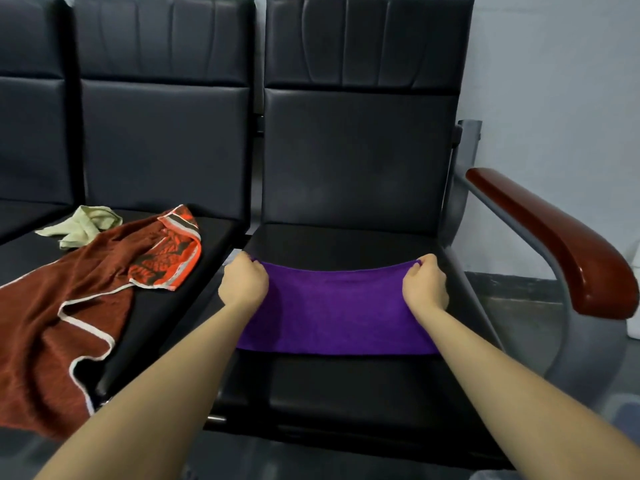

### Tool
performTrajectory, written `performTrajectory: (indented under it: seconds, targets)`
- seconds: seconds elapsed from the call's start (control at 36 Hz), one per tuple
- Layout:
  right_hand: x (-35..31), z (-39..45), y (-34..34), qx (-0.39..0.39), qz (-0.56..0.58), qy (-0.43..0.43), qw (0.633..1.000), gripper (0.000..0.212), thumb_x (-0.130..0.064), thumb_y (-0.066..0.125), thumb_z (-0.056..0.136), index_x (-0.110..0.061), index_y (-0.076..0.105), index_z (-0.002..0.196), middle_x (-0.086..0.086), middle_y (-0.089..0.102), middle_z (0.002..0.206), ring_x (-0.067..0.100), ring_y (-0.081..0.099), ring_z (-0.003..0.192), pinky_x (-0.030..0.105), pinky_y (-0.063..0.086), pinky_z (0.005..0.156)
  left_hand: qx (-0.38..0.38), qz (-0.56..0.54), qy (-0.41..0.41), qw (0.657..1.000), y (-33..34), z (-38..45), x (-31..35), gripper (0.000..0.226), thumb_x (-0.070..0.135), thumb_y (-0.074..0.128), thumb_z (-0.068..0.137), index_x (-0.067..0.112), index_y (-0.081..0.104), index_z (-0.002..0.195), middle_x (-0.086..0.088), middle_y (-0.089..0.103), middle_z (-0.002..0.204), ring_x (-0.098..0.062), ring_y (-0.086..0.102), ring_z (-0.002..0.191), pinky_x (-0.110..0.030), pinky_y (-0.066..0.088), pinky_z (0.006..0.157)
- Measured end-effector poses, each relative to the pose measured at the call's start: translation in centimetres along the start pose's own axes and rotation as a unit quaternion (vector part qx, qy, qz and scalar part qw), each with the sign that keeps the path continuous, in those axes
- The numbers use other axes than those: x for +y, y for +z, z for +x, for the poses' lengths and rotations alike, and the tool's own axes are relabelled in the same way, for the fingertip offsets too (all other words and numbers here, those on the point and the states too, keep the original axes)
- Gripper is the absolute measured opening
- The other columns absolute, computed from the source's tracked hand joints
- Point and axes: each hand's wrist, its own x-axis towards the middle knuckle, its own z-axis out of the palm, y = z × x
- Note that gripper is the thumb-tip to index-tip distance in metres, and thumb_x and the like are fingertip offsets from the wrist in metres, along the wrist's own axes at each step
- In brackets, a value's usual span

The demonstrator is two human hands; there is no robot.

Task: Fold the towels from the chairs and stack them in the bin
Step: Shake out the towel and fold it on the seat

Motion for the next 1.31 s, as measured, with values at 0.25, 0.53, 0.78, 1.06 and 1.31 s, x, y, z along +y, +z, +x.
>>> performTrajectory:
  seconds: [0.25, 0.53, 0.78, 1.06, 1.31]
  targets:
    - [1.0, -0.3, 1.2, 0.027, -0.231, -0.153, 0.96, 0.039, -0.023, 0.049, 0.097, -0.009, 0.042, 0.133, 0.012, 0.045, 0.132, 0.027, 0.05, 0.115, 0.039, 0.042, 0.092, -0.037, 0.079, 0.043, 0.995, 1.4, 0.6, -0.3, 0.035, 0.026, 0.044, 0.097, 0.003, 0.049, 0.124, -0.019, 0.049, 0.131, -0.038, 0.046, 0.121, -0.044, 0.04, 0.094]
    - [-0.2, -2.9, 3.1, -0.191, -0.165, -0.325, 0.911, 0.032, -0.026, 0.043, 0.099, -0.019, 0.049, 0.13, -0.001, 0.049, 0.131, 0.016, 0.046, 0.119, 0.031, 0.032, 0.102, -0.043, 0.252, 0.033, 0.966, 2.0, -2.0, -1.0, 0.058, 0.038, 0.052, 0.091, -0.002, 0.038, 0.131, -0.017, 0.04, 0.135, -0.032, 0.039, 0.126, -0.036, 0.034, 0.102]
    - [0.0, -3.8, 2.4, -0.324, -0.266, -0.348, 0.839, 0.057, -0.053, 0.023, 0.1, -0.031, 0.015, 0.152, -0.009, 0.01, 0.16, 0.01, 0.007, 0.147, 0.034, 0.003, 0.12, -0.065, 0.298, 0.09, 0.948, 1.3, -3.3, -2.0, 0.031, 0.02, 0.04, 0.1, 0.001, 0.042, 0.124, -0.016, 0.052, 0.127, -0.031, 0.055, 0.115, -0.035, 0.043, 0.091]
    - [-0.7, -4.6, 3.4, -0.338, -0.276, -0.337, 0.835, 0.062, -0.058, 0.021, 0.098, -0.029, 0.01, 0.153, -0.007, 0.004, 0.161, 0.012, 0.003, 0.148, 0.037, 0.001, 0.12, 0.025, 0.3, 0.239, 0.923, -0.6, -3.2, -1.1, 0.02, 0.013, 0.038, 0.1, 0.008, 0.037, 0.12, -0.006, 0.061, 0.11, -0.026, 0.066, 0.092, -0.03, 0.036, 0.061]
    - [-2.9, -6.4, 5.6, -0.327, -0.23, -0.342, 0.85, 0.062, -0.055, 0.028, 0.098, -0.025, 0.019, 0.152, -0.002, 0.012, 0.16, 0.016, 0.009, 0.147, 0.037, 0.005, 0.118, 0.035, 0.185, 0.308, 0.933, -1.7, -4.1, 2.5, 0.027, 0.014, 0.042, 0.096, 0.014, 0.038, 0.123, -0.004, 0.062, 0.102, -0.028, 0.062, 0.086, -0.032, 0.036, 0.059]
